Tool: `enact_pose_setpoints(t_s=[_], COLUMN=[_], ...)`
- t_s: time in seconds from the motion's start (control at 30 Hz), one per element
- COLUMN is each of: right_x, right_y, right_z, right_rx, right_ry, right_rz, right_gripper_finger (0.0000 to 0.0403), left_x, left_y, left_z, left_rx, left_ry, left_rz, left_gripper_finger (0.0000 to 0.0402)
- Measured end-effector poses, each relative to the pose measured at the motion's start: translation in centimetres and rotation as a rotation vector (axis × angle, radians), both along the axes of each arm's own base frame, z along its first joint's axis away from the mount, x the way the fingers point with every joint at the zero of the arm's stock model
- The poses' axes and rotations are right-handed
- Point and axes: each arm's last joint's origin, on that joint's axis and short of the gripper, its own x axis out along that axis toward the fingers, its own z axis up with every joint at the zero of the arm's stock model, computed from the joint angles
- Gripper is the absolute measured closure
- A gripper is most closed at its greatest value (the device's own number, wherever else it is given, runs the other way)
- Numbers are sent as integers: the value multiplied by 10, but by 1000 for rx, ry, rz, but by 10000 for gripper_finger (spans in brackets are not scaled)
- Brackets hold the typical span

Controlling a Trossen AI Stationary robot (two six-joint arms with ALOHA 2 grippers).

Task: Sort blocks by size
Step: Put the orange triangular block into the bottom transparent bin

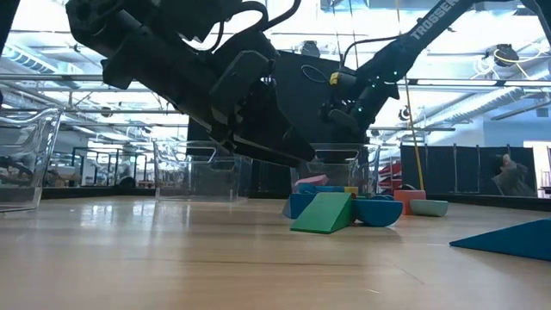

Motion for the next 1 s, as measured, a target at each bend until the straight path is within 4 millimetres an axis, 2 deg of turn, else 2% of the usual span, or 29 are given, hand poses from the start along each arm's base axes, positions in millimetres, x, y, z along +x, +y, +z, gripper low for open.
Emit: enact_pose_setpoints(t_s=[0.33, 0.57, 0.83, 1.0], right_x=[4, -1, -19, -33], right_y=[-2, 2, 15, 32], right_z=[25, 34, 76, 105], right_rx=[33, 74, -27, -67], right_ry=[38, 72, 20, -29], right_rz=[0, -32, -50, -32], right_gripper_finger=[256, 277, 330, 360], left_x=[0, 0, 0, 0], left_y=[0, 0, 0, 0], left_z=[0, 0, 0, 0], left_rx=[1, 1, 1, -1], left_ry=[0, 0, 0, 0], left_rz=[-1, 0, 0, 1], left_gripper_finger=[104, 104, 104, 104])
